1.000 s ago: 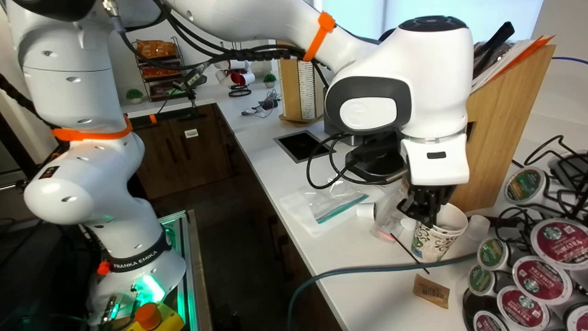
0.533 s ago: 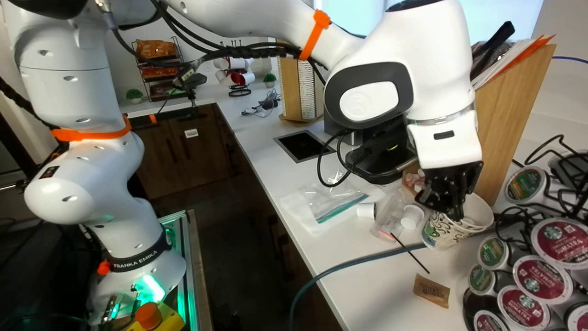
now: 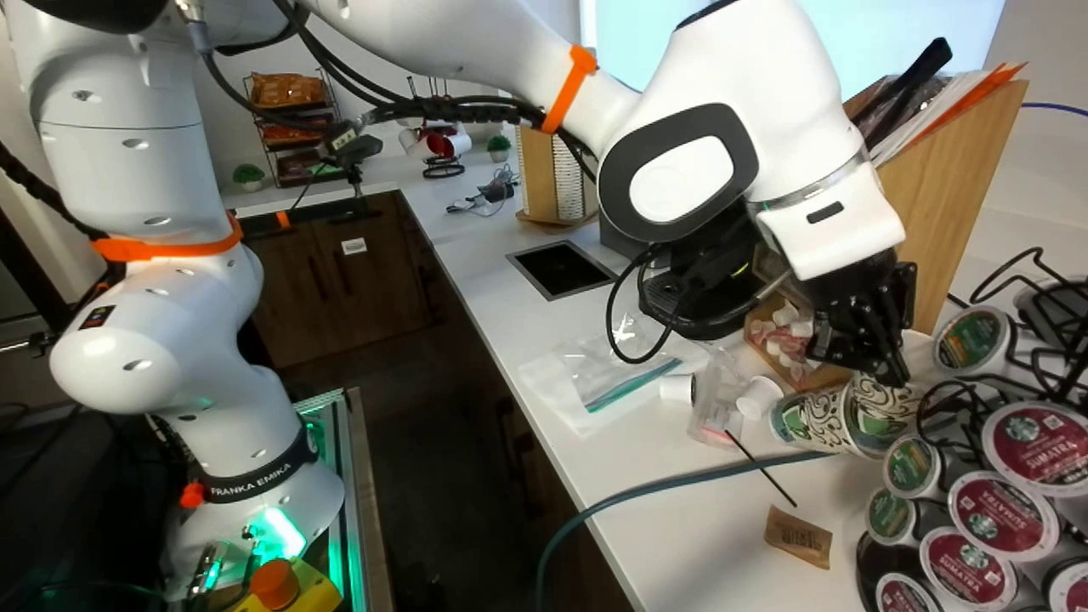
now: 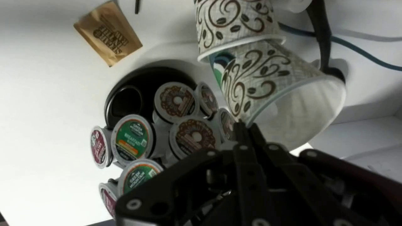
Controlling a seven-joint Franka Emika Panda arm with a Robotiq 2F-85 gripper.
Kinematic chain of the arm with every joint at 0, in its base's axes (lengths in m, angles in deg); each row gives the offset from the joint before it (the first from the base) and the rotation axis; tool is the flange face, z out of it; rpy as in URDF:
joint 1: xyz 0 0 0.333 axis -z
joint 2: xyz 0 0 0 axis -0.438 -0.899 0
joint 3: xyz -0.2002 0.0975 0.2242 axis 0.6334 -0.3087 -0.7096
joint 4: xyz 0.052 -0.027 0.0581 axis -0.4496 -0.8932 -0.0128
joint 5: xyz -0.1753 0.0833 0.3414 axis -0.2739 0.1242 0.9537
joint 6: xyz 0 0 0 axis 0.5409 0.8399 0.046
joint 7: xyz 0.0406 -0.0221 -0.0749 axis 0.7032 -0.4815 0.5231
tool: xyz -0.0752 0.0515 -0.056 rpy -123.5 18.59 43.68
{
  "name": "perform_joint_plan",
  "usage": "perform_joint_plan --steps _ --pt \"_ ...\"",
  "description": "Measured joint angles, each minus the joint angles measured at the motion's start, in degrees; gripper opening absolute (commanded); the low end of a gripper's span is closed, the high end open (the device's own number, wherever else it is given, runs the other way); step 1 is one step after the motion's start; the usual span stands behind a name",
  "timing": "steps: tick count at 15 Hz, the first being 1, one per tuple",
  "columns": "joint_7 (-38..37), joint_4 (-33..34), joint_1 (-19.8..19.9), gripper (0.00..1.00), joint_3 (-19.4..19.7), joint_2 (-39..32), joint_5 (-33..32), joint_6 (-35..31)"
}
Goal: Unstack the cups on the table
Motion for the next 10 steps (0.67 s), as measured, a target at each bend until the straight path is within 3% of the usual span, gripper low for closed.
perform_joint_plan --steps 2,7,10 --pt "-0.1 -0.5 -0.2 0.01 0.0 0.0 -0.5 -0.2" --pt "10.9 -1.8 0.3 0.01 -4.4 3.5 9.4 0.4" --pt "14.1 -2.1 0.3 0.01 -5.1 6.6 10.7 2.3"
